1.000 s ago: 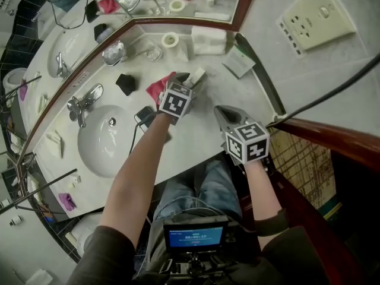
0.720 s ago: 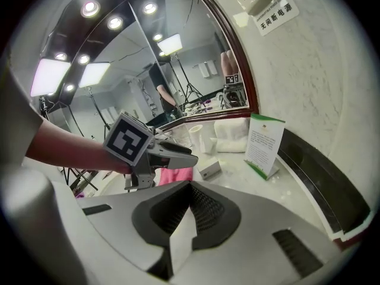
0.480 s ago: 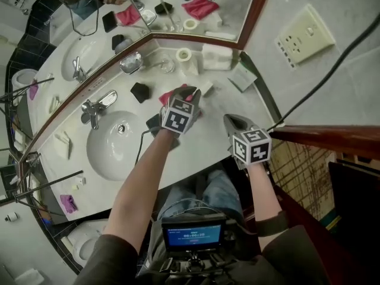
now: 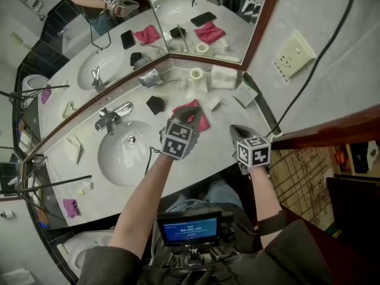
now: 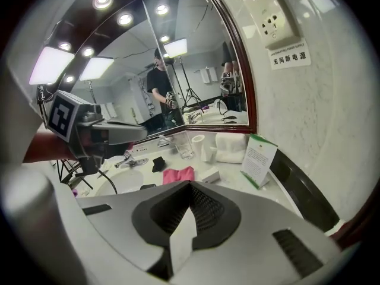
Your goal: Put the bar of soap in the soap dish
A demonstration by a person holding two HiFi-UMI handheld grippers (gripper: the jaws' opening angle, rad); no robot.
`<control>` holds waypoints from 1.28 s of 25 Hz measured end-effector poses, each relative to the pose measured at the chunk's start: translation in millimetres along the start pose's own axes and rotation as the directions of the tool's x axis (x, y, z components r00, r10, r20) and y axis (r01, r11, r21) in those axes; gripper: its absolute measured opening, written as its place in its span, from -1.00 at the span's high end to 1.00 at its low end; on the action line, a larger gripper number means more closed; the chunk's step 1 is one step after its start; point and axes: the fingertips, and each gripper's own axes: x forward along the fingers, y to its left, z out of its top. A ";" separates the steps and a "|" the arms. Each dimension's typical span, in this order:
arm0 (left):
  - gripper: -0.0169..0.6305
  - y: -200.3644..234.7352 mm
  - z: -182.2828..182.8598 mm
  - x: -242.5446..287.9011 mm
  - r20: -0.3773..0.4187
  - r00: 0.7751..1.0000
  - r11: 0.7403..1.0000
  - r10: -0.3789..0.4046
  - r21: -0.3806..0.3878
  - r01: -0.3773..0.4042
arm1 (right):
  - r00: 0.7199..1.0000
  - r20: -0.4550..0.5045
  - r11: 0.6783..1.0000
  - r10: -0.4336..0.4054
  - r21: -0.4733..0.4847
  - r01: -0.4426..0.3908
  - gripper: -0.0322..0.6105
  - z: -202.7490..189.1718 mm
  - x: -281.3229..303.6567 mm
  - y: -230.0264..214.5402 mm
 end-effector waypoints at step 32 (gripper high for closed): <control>0.94 23.6 -28.2 -146.8 0.101 0.974 0.976 0.205 -0.099 -0.195 | 0.998 -0.048 0.992 -0.046 -0.119 0.040 0.84 -0.8 -1.6 20.1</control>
